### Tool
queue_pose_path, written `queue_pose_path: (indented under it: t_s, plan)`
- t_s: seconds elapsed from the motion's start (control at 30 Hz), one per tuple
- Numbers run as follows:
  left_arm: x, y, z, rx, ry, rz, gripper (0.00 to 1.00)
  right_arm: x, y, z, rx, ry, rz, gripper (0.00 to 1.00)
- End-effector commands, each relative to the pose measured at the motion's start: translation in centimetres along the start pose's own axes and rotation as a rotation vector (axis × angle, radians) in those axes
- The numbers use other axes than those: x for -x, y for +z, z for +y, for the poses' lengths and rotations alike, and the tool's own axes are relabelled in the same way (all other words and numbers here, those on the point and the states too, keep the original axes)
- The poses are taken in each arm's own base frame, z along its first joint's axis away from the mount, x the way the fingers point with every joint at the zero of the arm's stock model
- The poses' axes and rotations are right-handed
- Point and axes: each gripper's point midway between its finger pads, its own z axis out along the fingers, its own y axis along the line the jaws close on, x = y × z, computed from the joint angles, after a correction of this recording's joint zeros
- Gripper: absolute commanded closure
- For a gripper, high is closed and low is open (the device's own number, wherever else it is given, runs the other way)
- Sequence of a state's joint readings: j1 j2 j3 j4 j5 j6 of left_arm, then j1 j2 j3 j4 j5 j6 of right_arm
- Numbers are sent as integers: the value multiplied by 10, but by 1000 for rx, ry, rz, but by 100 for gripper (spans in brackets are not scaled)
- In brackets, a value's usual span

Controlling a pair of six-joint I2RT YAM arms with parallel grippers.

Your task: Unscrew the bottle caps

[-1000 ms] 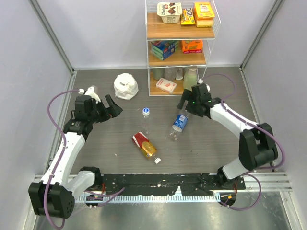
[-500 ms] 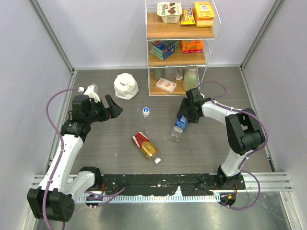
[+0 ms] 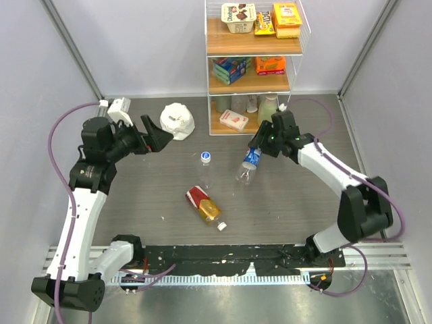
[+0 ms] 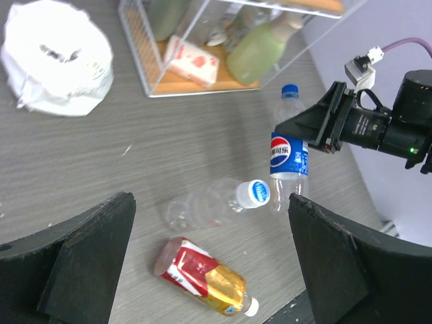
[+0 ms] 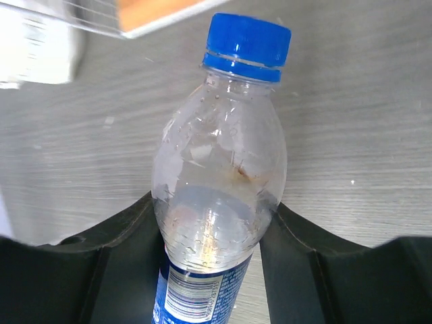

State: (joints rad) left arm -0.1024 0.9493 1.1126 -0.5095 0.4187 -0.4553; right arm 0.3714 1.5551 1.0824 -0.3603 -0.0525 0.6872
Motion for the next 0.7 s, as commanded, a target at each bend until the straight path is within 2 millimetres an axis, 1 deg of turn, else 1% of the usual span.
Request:
queue_pose_path:
  t_s: [0.0, 0.03, 0.07, 0.17, 0.2, 0.23, 0.27, 0.33, 0.43, 0.47, 0.5, 0.6, 0.67]
  plan:
    - [22, -11, -45, -185, 36, -8, 0, 61, -71, 59, 194, -39, -225, 52]
    - [25, -13, -53, -216, 38, -10, 0, 69, -88, 67, 231, -44, -265, 52]
    - [28, -13, -61, -247, 35, -9, 0, 73, -97, 72, 250, -54, -287, 52]
    - [30, -11, -80, -314, 39, 1, 0, 85, -138, 90, 343, -76, -367, 53]
    - [30, -9, -88, -336, 46, 3, 0, 87, -145, 94, 362, -84, -378, 53]
    - [28, -6, -95, -350, 48, 12, 0, 88, -158, 101, 404, -97, -391, 53]
    - [26, -2, -101, -364, 52, 23, 0, 89, -165, 105, 426, -93, -395, 52]
    - [22, 4, -120, -402, 71, 42, 0, 88, -187, 119, 501, -101, -405, 53]
    - [9, 15, -148, -462, 90, 80, 0, 86, -208, 131, 568, -113, -407, 53]
    - [3, 19, -160, -490, 98, 100, 1, 85, -215, 134, 583, -118, -410, 53]
    - [-1, 25, -164, -498, 96, 114, 0, 86, -220, 136, 593, -121, -417, 53]
    - [-17, 35, -194, -594, 79, 175, 0, 85, -233, 140, 629, -146, -433, 53]
    - [-26, 38, -214, -660, 66, 207, 0, 83, -240, 143, 653, -154, -433, 53]
